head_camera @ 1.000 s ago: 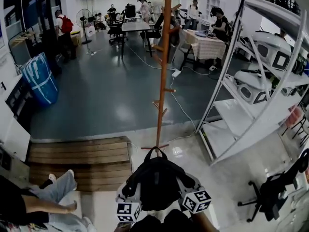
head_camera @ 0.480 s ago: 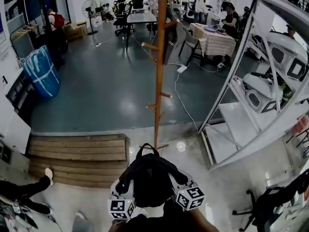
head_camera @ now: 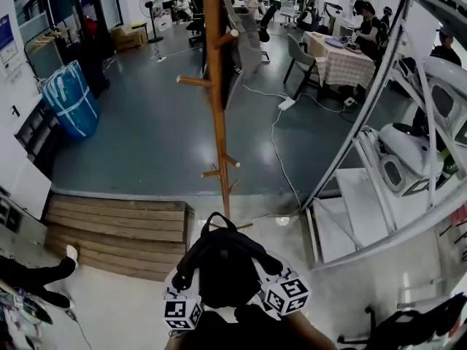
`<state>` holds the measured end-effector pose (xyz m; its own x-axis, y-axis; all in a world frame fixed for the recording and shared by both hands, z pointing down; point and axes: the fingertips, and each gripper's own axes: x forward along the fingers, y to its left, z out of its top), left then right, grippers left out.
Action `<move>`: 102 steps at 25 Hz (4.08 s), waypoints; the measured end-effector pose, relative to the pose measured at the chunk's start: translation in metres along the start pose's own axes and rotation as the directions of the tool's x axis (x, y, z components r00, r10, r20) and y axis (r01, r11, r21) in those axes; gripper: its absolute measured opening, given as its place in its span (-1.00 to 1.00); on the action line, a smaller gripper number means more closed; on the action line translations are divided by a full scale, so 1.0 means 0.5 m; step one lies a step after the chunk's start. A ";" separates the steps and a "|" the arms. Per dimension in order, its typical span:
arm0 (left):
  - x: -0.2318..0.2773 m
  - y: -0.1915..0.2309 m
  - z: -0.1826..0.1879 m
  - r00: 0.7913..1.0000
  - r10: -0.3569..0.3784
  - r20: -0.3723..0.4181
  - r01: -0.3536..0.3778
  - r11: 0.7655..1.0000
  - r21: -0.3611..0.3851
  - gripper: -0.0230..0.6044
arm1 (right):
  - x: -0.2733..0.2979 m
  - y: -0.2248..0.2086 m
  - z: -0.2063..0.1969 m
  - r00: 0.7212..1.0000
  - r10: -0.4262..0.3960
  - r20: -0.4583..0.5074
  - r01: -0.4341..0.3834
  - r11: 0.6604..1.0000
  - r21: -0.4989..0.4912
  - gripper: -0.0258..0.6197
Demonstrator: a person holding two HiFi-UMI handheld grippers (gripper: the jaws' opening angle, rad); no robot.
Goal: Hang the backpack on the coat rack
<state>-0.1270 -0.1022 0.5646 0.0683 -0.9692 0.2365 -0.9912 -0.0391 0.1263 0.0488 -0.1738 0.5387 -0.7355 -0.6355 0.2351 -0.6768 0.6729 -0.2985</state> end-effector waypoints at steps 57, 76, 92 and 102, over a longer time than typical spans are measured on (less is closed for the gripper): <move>0.451 0.045 0.022 0.993 0.073 -0.095 -0.080 0.994 -0.078 -0.57 | 0.368 -0.323 0.103 0.994 0.058 -0.090 -0.057 0.998 0.010 -0.68; 0.515 0.088 -0.048 0.981 0.080 -0.179 -0.101 0.988 -0.113 -0.56 | 0.441 -0.353 0.043 0.985 0.055 -0.165 -0.049 0.998 0.036 -0.67; 0.536 0.108 -0.070 0.975 0.104 -0.196 -0.127 0.986 -0.105 -0.51 | 0.466 -0.374 0.028 0.977 0.030 -0.213 -0.026 0.999 0.020 -0.59; 0.529 0.106 -0.080 0.967 0.105 -0.231 -0.127 0.989 -0.082 -0.32 | 0.467 -0.383 0.035 0.971 0.032 -0.237 -0.032 0.999 0.002 -0.40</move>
<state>-0.1572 -0.3510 0.6722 -0.0114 -0.8853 0.4648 -0.9792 0.1040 0.1740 0.0071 -0.4576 0.6346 -0.7430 -0.5062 0.4379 -0.6529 0.6920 -0.3079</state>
